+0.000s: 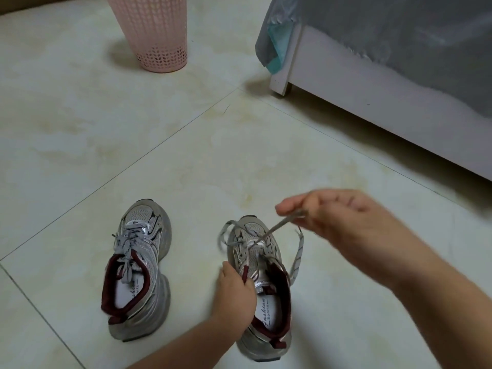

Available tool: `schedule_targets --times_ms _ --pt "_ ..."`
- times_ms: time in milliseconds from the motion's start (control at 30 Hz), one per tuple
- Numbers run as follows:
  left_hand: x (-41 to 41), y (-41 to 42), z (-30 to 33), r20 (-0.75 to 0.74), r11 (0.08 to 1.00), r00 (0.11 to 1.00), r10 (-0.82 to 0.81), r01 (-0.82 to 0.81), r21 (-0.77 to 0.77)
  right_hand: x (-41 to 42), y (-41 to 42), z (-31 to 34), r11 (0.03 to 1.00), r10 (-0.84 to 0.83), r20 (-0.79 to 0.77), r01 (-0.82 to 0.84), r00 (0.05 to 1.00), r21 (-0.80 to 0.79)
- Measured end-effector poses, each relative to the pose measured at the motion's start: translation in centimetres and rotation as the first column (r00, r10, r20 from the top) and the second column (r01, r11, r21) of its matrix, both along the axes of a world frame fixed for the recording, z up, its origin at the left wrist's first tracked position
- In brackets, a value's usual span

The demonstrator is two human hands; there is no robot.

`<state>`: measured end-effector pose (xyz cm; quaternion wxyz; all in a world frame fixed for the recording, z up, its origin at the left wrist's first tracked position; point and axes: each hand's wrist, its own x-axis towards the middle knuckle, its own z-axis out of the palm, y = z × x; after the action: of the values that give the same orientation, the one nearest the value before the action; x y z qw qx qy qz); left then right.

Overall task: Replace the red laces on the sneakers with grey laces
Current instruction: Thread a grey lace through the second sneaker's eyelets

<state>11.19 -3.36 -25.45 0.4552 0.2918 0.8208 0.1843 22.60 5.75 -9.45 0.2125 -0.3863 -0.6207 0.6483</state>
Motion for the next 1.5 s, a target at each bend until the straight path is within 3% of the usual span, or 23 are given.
schedule_targets --times_ms 100,167,233,300,367,433,533,600,667,733,833,933,1033,1200,1300,1500 --pt "-0.1 0.0 0.1 0.022 1.000 1.000 -0.020 0.020 -0.008 0.8 0.4 3.9 0.996 -0.082 -0.260 0.073 0.962 -0.045" --pt "-0.5 0.1 0.4 -0.012 0.996 0.996 -0.085 0.085 0.016 1.2 0.7 5.5 0.992 -0.123 -0.310 0.125 0.943 -0.013" --pt "-1.4 0.3 1.6 -0.154 0.972 0.978 -0.144 0.168 0.162 1.2 0.9 5.7 0.988 -0.142 -0.274 0.154 0.951 0.021" --pt "-1.9 1.5 3.9 -0.259 0.871 0.948 -0.184 0.280 0.405 0.7 0.9 5.1 0.989 -0.137 -0.233 0.145 0.963 0.015" --pt "-1.9 3.4 7.2 -0.162 0.750 0.946 -0.281 0.321 0.578 0.1 0.6 4.6 0.995 -0.096 -0.199 0.098 0.975 0.000" --pt "-1.4 5.2 10.6 0.147 0.740 0.922 -0.359 0.186 0.647 -0.3 0.6 3.6 0.994 -0.101 -0.150 0.106 0.984 0.025" --pt "-1.5 6.8 13.5 0.382 0.747 0.877 -0.291 -0.041 0.663 -0.3 1.4 0.3 0.931 -0.366 0.017 0.365 0.931 0.027" --pt "-2.2 7.3 14.4 0.426 0.736 0.873 -0.237 -0.125 0.665 0.4 1.6 -3.4 0.875 -0.466 0.316 0.484 0.826 0.023" --pt "-3.1 7.4 14.9 0.440 0.729 0.877 -0.193 -0.171 0.662 1.4 0.8 -7.8 0.901 -0.296 0.638 0.430 0.711 -0.062" --pt "-3.7 7.5 15.2 0.441 0.723 0.882 -0.165 -0.196 0.663 1.9 -0.7 -11.8 0.861 -0.139 0.739 0.449 0.660 -0.240" --pt "-4.0 7.5 15.5 0.448 0.714 0.881 -0.155 -0.214 0.667 1.1 -2.1 -15.4 0.780 -0.261 0.644 0.551 0.719 -0.298" --pt "-3.9 7.5 15.8 0.444 0.703 0.881 -0.160 -0.214 0.678 0.3 -1.7 -16.0 0.648 -0.519 0.557 0.723 0.648 -0.238" --pt "-4.0 7.1 15.9 0.436 0.715 0.888 -0.145 -0.210 0.666 0.1 -0.7 -13.8 0.545 -0.660 0.322 0.728 0.678 -0.416" --pt "-3.7 5.8 15.2 0.446 0.847 0.891 -0.086 -0.170 0.504 -0.3 -1.0 -7.7 0.617 -0.663 0.004 0.550 0.748 -0.563" --pt "-2.8 5.0 14.9 0.427 0.913 0.901 -0.069 -0.115 0.391 -0.6 -2.0 -4.8 0.719 -0.584 -0.043 0.492 0.811 -0.491" --pt "-2.0 3.9 16.1 0.476 0.936 0.877 -0.072 -0.105 0.336 -1.0 -4.3 -0.5 0.869 -0.452 -0.109 0.410 0.885 -0.279"
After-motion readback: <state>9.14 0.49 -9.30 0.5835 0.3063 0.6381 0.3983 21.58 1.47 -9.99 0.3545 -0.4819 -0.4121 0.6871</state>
